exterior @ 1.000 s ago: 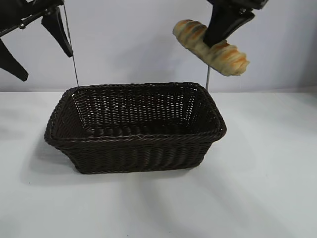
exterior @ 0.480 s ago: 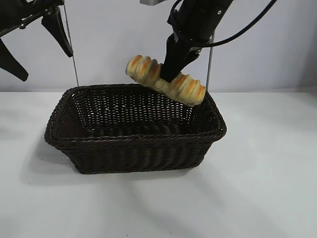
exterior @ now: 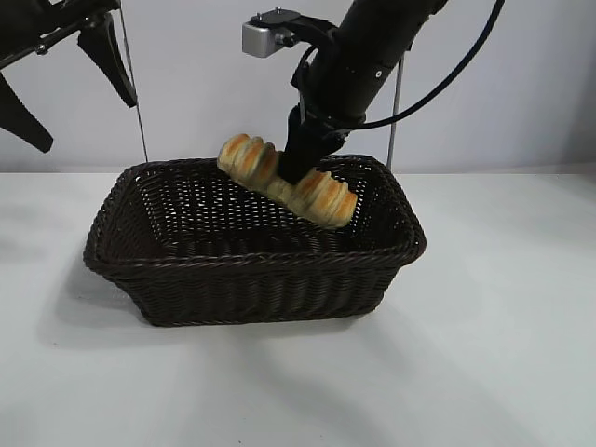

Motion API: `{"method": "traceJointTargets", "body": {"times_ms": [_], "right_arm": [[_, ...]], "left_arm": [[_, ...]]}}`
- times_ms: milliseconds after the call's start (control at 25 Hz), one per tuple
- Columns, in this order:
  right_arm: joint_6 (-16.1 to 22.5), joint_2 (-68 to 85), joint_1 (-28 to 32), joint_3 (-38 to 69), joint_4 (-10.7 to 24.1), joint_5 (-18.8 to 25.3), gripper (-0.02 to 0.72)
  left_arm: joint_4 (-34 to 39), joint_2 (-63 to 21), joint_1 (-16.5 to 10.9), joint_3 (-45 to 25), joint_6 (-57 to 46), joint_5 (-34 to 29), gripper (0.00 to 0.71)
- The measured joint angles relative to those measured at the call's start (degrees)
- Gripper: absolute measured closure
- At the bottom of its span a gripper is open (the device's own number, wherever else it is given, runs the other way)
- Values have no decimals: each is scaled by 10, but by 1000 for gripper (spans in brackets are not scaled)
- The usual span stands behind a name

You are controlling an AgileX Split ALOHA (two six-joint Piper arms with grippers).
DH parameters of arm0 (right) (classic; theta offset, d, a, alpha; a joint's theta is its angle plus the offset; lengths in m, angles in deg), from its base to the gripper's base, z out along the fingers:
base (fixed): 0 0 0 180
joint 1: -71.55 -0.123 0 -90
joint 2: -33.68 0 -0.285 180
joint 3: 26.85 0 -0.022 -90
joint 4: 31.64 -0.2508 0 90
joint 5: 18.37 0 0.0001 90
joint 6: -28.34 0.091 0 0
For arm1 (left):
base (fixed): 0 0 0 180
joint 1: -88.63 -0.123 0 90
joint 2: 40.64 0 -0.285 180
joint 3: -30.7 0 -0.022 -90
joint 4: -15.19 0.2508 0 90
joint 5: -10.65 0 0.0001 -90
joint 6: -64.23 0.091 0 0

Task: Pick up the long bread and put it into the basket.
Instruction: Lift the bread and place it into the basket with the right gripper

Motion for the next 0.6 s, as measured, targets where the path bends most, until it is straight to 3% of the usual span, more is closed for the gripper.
{"method": "traceJointTargets", "body": {"times_ms": [480,600], "right_arm": [[-2,-11,0,0,6,0,637],[-2,-11,0,0,6,3,584]], "left_arm": [[0,0,0,0,0,7,82],[0,0,0,0,0,7,82]]}}
